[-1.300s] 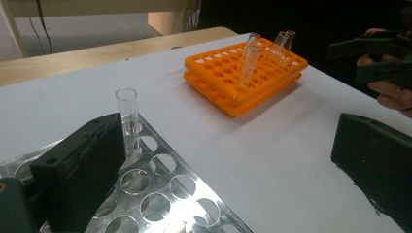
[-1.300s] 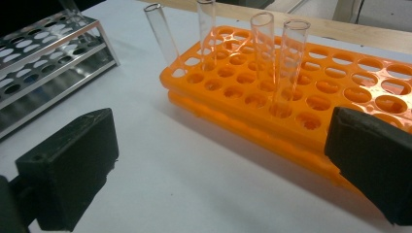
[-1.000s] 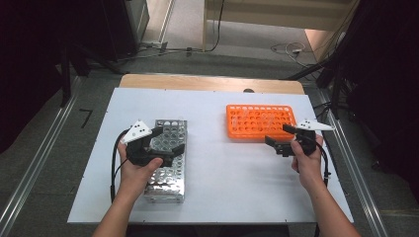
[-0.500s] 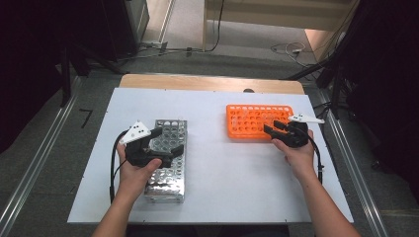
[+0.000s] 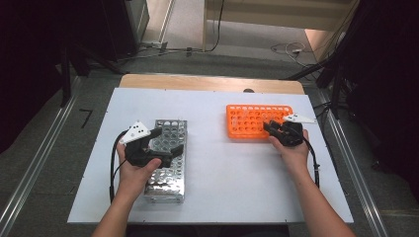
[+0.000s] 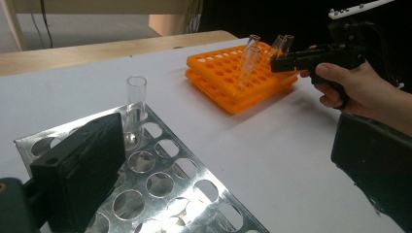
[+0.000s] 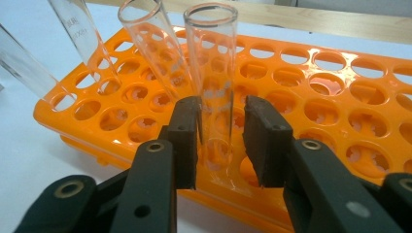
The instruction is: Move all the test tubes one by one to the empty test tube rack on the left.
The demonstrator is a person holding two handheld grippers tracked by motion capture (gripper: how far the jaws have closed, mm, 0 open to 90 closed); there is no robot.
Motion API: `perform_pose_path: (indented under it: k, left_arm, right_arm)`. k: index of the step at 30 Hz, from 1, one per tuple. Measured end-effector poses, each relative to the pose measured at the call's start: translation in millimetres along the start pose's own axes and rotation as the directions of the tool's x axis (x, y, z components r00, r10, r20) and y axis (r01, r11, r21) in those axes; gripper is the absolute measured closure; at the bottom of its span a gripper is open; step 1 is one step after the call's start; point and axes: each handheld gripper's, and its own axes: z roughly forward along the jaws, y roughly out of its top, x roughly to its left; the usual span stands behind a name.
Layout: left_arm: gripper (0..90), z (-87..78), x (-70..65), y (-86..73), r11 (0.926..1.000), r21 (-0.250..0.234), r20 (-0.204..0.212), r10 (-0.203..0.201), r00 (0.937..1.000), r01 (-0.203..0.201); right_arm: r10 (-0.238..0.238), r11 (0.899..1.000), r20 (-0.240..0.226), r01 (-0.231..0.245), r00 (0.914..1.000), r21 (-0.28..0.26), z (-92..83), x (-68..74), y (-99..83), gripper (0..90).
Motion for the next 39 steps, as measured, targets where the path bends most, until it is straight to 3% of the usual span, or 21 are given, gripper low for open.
perform_pose_path:
  k: [4,11,20,25,39]
  left_arm:
    - [0.0,0.9,-0.8,-0.1,1.0000,0.003,0.000,0.003,1.0000,-0.003]
    - [0.0,1.0,-0.9,0.0,1.0000,0.005,0.000,0.004,1.0000,-0.004]
    - [0.0,0.9,-1.7,0.5,1.0000,0.002,0.001,0.004,1.0000,-0.004]
    - [0.0,0.8,-2.7,1.1,1.0000,0.000,0.001,0.004,1.0000,-0.004]
    - [0.0,0.7,-7.0,3.4,0.9999,-0.003,0.011,0.014,0.9998,-0.014]
  right_arm:
    - [-0.012,1.000,0.004,0.012,0.9999,-0.004,1.1,1.7,-0.2,72.8]
    - [0.001,1.000,0.005,-0.001,1.0000,-0.010,0.0,1.8,0.7,73.4]
    - [-0.013,0.998,0.003,0.014,0.9999,-0.059,-13.5,3.9,14.0,73.5]
    - [-0.021,0.995,-0.016,0.020,0.9996,-0.094,-25.0,7.7,24.0,73.5]
    - [-0.058,0.993,-0.099,0.047,0.9934,-0.110,-48.3,26.5,32.2,73.5]
